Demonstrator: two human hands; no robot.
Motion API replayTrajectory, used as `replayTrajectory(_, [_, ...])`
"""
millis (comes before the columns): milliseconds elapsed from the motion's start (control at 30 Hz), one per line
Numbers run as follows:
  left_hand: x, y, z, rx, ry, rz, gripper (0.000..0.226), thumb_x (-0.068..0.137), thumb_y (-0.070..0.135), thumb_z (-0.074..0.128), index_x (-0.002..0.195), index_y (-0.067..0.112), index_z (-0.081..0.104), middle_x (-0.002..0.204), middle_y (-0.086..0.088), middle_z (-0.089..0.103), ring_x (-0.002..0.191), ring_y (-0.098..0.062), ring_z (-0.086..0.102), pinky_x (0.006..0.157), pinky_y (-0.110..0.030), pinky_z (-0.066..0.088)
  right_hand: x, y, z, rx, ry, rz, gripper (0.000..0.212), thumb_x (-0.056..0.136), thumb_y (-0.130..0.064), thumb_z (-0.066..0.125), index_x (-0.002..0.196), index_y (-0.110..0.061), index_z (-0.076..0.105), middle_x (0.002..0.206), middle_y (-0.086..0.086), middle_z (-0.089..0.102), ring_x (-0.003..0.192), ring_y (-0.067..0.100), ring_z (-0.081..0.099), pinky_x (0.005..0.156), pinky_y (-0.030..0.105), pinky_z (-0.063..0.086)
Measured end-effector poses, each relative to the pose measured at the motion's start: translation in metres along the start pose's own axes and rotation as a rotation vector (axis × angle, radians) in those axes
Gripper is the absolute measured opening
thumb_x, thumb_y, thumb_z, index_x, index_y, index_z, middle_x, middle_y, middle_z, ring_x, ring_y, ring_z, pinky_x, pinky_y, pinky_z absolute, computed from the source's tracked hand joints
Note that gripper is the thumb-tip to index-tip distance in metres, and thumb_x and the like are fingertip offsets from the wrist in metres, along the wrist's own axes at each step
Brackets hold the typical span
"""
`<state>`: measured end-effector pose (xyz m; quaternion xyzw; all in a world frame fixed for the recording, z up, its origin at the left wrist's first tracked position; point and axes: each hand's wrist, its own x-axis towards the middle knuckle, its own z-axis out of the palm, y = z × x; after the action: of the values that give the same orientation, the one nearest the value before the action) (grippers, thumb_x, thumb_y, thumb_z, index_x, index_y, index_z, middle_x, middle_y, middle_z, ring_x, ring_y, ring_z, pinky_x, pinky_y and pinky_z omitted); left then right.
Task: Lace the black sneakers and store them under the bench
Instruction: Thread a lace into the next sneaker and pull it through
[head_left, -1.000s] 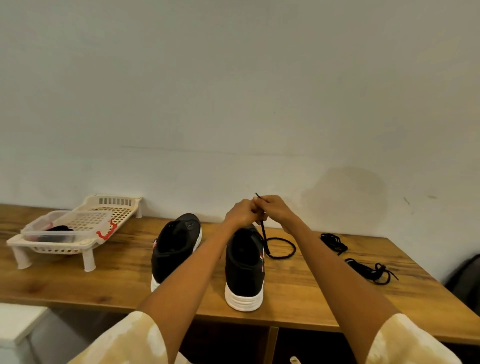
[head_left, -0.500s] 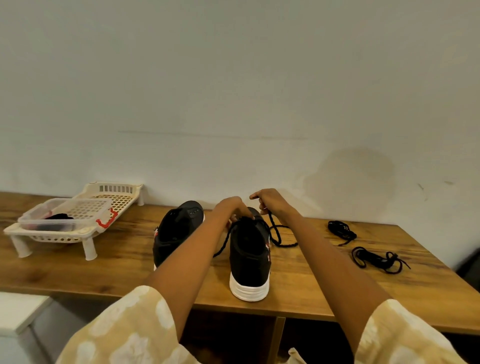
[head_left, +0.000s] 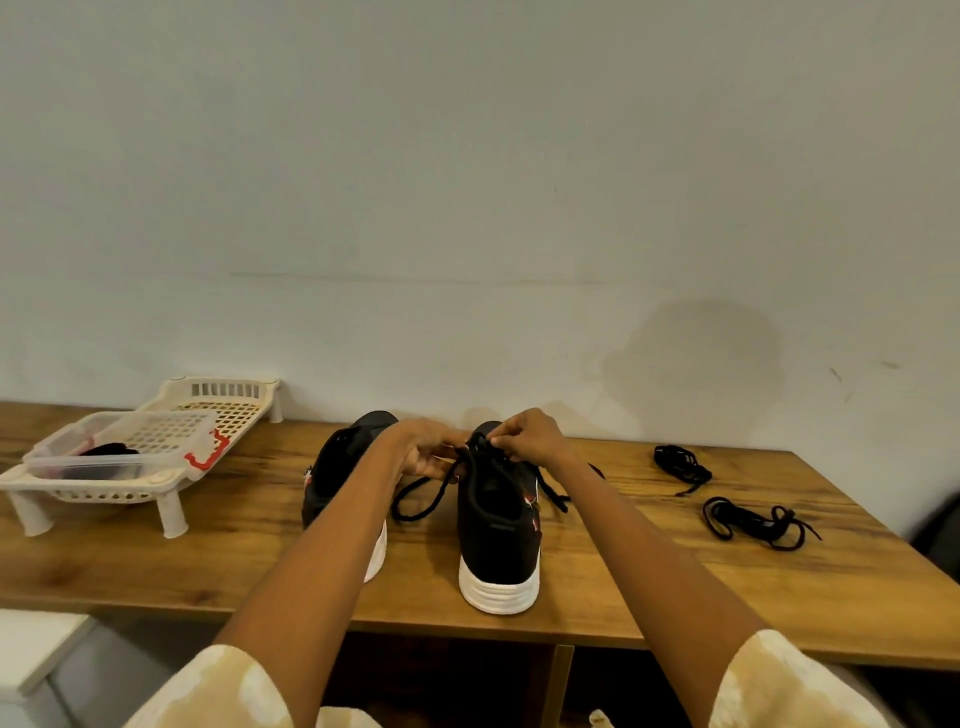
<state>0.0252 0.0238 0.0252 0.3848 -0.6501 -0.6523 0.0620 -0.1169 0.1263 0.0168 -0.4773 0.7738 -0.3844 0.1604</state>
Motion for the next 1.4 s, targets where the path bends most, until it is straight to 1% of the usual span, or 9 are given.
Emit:
replayTrajectory(167, [0.003, -0.006, -0.002, -0.064, -0.025, 0.006, 0.009, 0.091, -0.002, 0.051, 0.094, 0.000, 0.058, 0.089, -0.013, 0.061, 0.079, -0.026, 0.061, 0.082, -0.039, 0.051, -0.002, -0.001, 0.008, -0.037, -0.002, -0.074, 0.018, 0.086, -0.008, 0.067, 0.102, -0.006, 0.073, 0.105, 0.009, 0.071, 0.101, 0.019, 0.064, 0.087, 0.024, 0.049])
replayTrajectory(333, [0.004, -0.008, -0.001, -0.068, -0.021, 0.042, 0.008, 0.091, -0.002, 0.051, 0.092, 0.000, 0.058, 0.087, -0.012, 0.060, 0.077, -0.025, 0.061, 0.083, -0.039, 0.051, -0.003, -0.003, 0.010, -0.071, 0.018, -0.105, 0.010, 0.082, -0.009, 0.071, 0.086, -0.015, 0.063, 0.098, 0.009, 0.070, 0.093, 0.020, 0.063, 0.074, 0.022, 0.046])
replayTrajectory(467, [0.004, -0.010, -0.001, -0.093, -0.009, 0.046, 0.005, 0.090, -0.001, 0.053, 0.089, 0.000, 0.058, 0.090, -0.015, 0.060, 0.079, -0.026, 0.061, 0.082, -0.040, 0.052, -0.003, -0.006, 0.007, -0.105, -0.020, -0.107, 0.029, 0.080, -0.009, 0.071, 0.071, -0.025, 0.049, 0.086, 0.002, 0.063, 0.081, 0.015, 0.057, 0.058, 0.015, 0.040])
replayTrajectory(667, [0.005, -0.012, -0.001, -0.084, -0.018, 0.051, 0.013, 0.088, 0.001, 0.056, 0.101, -0.001, 0.058, 0.092, -0.014, 0.060, 0.078, -0.025, 0.062, 0.082, -0.039, 0.054, 0.000, -0.013, 0.004, -0.183, -0.062, -0.106, 0.033, 0.079, -0.004, 0.066, 0.069, -0.024, 0.042, 0.073, -0.008, 0.050, 0.068, 0.008, 0.048, 0.053, 0.014, 0.034])
replayTrajectory(767, [0.005, -0.011, 0.000, -0.064, -0.007, 0.063, 0.022, 0.089, 0.006, 0.059, 0.110, -0.002, 0.057, 0.093, -0.014, 0.061, 0.080, -0.025, 0.062, 0.082, -0.039, 0.054, 0.001, -0.014, 0.006, -0.190, -0.055, -0.111, 0.033, 0.080, -0.003, 0.064, 0.069, -0.024, 0.041, 0.074, -0.007, 0.050, 0.073, 0.013, 0.048, 0.054, 0.016, 0.035])
replayTrajectory(1000, [0.002, -0.011, 0.002, -0.040, -0.008, 0.097, 0.016, 0.086, 0.015, 0.066, 0.092, 0.001, 0.060, 0.089, -0.013, 0.061, 0.075, -0.022, 0.060, 0.086, -0.038, 0.052, -0.001, -0.002, 0.007, -0.071, -0.036, -0.107, 0.030, 0.082, -0.008, 0.066, 0.072, -0.023, 0.042, 0.071, -0.005, 0.049, 0.064, 0.008, 0.045, 0.055, 0.019, 0.035])
replayTrajectory(1133, [0.001, -0.010, 0.003, -0.029, 0.003, 0.109, 0.019, 0.087, 0.017, 0.066, 0.095, 0.000, 0.061, 0.089, -0.013, 0.061, 0.077, -0.023, 0.061, 0.080, -0.036, 0.054, 0.002, -0.005, 0.010, -0.123, -0.049, -0.128, 0.028, 0.083, -0.007, 0.064, 0.072, -0.021, 0.043, 0.073, -0.007, 0.049, 0.071, 0.012, 0.048, 0.053, 0.015, 0.034])
replayTrajectory(1233, [0.002, -0.011, 0.002, -0.043, 0.005, 0.118, 0.014, 0.096, 0.013, 0.052, 0.095, 0.004, 0.062, 0.087, -0.011, 0.062, 0.075, -0.022, 0.061, 0.080, -0.038, 0.054, 0.004, -0.006, 0.011, -0.120, -0.034, -0.117, 0.029, 0.084, -0.008, 0.065, 0.072, -0.023, 0.044, 0.079, -0.003, 0.055, 0.079, 0.015, 0.051, 0.056, 0.014, 0.036])
replayTrajectory(1400, [0.011, -0.019, 0.013, 0.078, 0.181, 0.249, 0.015, 0.095, 0.005, 0.054, 0.103, 0.001, 0.065, 0.078, -0.009, 0.062, 0.060, -0.019, 0.059, 0.053, -0.028, 0.057, 0.006, -0.002, 0.012, -0.068, -0.027, -0.052, 0.011, 0.086, -0.008, 0.063, 0.087, -0.016, 0.056, 0.097, 0.010, 0.070, 0.088, 0.017, 0.060, 0.063, 0.016, 0.041])
